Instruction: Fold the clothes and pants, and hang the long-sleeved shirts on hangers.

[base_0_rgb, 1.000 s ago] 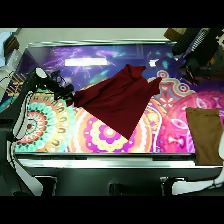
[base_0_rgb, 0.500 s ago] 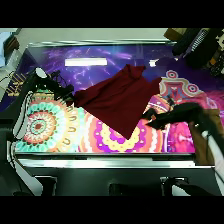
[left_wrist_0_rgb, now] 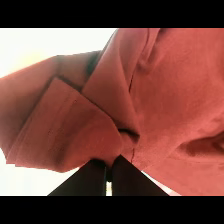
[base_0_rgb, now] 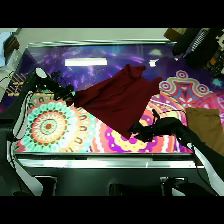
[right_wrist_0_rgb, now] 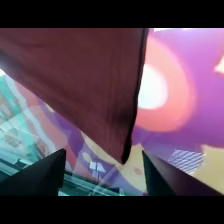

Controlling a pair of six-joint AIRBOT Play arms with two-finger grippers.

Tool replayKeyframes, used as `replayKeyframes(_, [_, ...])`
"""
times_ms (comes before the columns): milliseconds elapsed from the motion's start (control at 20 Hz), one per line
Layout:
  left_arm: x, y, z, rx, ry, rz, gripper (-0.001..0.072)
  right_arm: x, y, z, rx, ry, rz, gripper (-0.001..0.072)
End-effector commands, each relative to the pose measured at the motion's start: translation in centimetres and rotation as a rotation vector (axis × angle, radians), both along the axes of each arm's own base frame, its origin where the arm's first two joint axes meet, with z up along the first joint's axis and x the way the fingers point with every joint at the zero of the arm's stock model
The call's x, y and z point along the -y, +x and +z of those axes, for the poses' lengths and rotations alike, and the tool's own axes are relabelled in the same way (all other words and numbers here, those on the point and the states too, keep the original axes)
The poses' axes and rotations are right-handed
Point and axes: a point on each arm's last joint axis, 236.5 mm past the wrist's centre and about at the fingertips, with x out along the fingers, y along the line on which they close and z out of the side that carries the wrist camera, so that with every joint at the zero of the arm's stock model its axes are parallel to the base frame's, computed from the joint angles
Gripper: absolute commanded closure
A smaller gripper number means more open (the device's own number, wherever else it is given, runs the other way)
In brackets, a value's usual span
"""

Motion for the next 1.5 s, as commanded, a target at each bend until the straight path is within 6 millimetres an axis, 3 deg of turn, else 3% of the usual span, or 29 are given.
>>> replayKeyframes(0, [0.0, 0.0, -0.1, 0.002, 0.001, -0.002, 0.0693, -0.3, 0.6, -0.6, 0.001, -0.011, -0.048, 0.0167])
replayKeyframes(150, [0.0, 0.0, -0.1, 0.002, 0.001, -0.002, 0.0693, -1.9, -0.1, -1.9, -0.019, -0.032, -0.034, 0.0185])
replayKeyframes(200, [0.0, 0.0, -0.1, 0.002, 0.001, -0.002, 0.0693, -2.3, -0.2, -2.4, -0.021, -0.042, -0.035, 0.0249])
replayKeyframes(250, [0.0, 0.0, -0.1, 0.002, 0.001, -0.002, 0.0693, -2.3, 0.2, -2.5, -0.009, -0.049, -0.047, 0.0366])
replayKeyframes(350, [-0.1, 0.1, 0.0, 0.004, 0.000, 0.000, 0.0694, -2.0, 1.4, -2.0, 0.034, -0.056, -0.083, 0.0684])
replayKeyframes(500, [-0.1, 0.4, 1.9, 0.041, -0.010, 0.002, 0.0694, -2.3, 4.2, 2.2, 0.169, -0.027, -0.101, 0.0682])
replayKeyframes(550, [0.1, 0.7, 3.7, 0.080, -0.042, -0.003, 0.0694, -2.7, 5.4, 4.9, 0.238, -0.005, -0.102, 0.0682])
replayKeyframes(650, [-0.3, 1.9, 9.5, 0.200, -0.118, 0.022, 0.0694, -3.1, 8.1, 13.0, 0.452, 0.026, -0.079, 0.0682])
replayKeyframes(700, [-1.0, 2.5, 13.4, 0.281, -0.150, 0.047, 0.0695, -3.1, 9.3, 18.3, 0.580, 0.039, -0.079, 0.0682])
replayKeyframes(800, [-3.4, 2.8, 23.3, 0.492, -0.198, 0.097, 0.0694, -2.4, 9.9, 29.2, 0.813, 0.055, -0.093, 0.0682])
replayKeyframes(900, [-6.2, 0.9, 34.5, 0.762, -0.221, 0.156, 0.0694, -0.7, 7.9, 41.2, 1.060, 0.056, -0.116, 0.0682])
replayKeyframes(1000, [-8.8, -3.3, 44.1, 1.004, -0.183, 0.234, 0.0694, 2.0, 3.3, 52.8, 1.328, 0.043, -0.157, 0.0682])
replayKeyframes(1100, [-9.9, -8.9, 51.9, 1.220, -0.122, 0.290, 0.0694, 5.1, -1.7, 61.3, 1.530, 0.044, -0.241, 0.0682])
replayKeyframes(1150, [-9.9, -11.6, 55.0, 1.315, -0.099, 0.313, 0.0694, 6.6, -4.3, 64.6, 1.615, 0.047, -0.282, 0.0682])
replayKeyframes(1250, [-9.5, -16.6, 60.2, 1.497, -0.049, 0.357, 0.0694, 8.5, -7.9, 68.7, 1.722, 0.058, -0.343, 0.0682])
replayKeyframes(1350, [-9.5, -19.9, 63.4, 1.628, -0.002, 0.398, 0.0694, 9.6, -8.4, 69.7, 1.747, 0.037, -0.386, 0.0682])
replayKeyframes(1450, [-9.8, -20.7, 64.1, 1.661, 0.024, 0.414, 0.0694, 10.4, -5.8, 67.9, 1.672, -0.043, -0.416, 0.0682])
